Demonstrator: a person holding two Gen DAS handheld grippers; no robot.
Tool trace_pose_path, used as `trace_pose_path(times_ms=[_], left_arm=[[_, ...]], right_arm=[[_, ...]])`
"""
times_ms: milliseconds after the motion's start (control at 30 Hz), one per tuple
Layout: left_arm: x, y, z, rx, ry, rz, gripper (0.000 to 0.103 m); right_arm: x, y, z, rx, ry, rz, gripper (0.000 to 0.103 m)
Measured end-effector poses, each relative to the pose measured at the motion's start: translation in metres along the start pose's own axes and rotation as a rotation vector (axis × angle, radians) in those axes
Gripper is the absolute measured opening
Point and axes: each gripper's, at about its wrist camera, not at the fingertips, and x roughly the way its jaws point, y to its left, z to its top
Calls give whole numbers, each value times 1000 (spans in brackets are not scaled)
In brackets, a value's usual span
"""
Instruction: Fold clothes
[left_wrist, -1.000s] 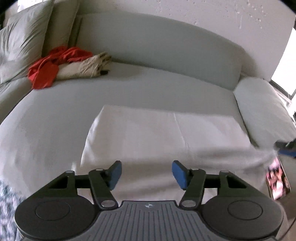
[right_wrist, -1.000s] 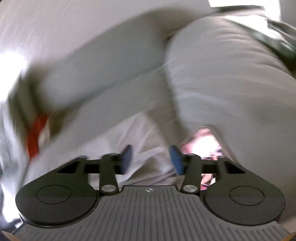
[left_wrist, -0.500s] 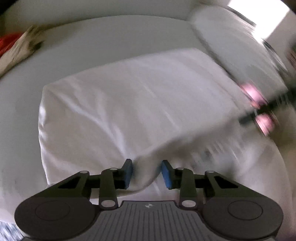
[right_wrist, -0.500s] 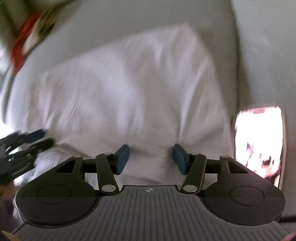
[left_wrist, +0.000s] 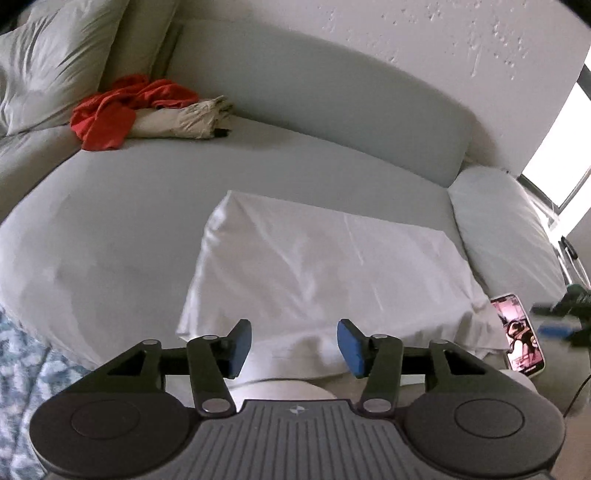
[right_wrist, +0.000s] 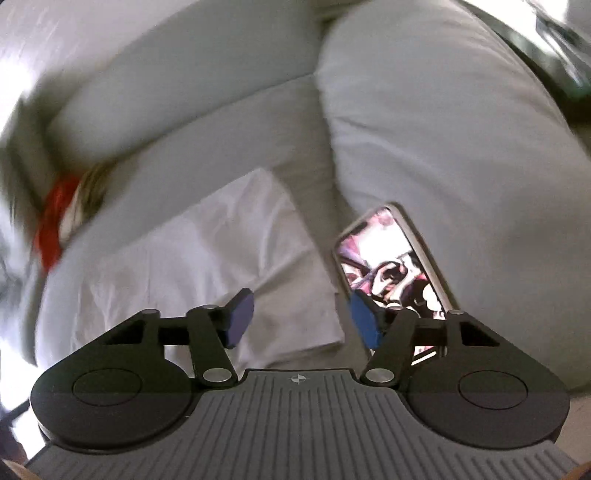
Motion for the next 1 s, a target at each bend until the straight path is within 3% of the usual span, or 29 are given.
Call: trace_pose_path(times_ms=[100,300,467,567,633,667,700,767,900,1000], left_arm=[[5,-8,-11,-21,3,-19,50],[9,-11,-16,-39,32,-38,52],[1,-9,-18,-49,8,-41,54],[-3,-4,-19,-72,-10,-47,55],[-6,0,-19,-94,-25,-51,55],[-8,3,-20,-108,-33,-54,55],[-8,5,-20,-119,-40,-55,55],[-11,12,-21,-144,-44,-62,55],[-20,23,-23,-169,-63,-51,55],[-26,34,-24,-192,-79,-48,55]], right_arm=[[23,-32,-15,155,28,45,51],[46,-57,-26,329,20,163,50],[68,-61,-35,439,58,158,50],[71,-57,-39,443,1,132,45],[72,-50,-42,387,-24,82,26],[71,-47,-43,358,-40,86,22],[70,-44,-44,330,-56,98,4],[70,-42,-42,336,-40,181,5],[58,-31,-33,318,-85,178,4],[31,-26,-23,411,-116,323,3]])
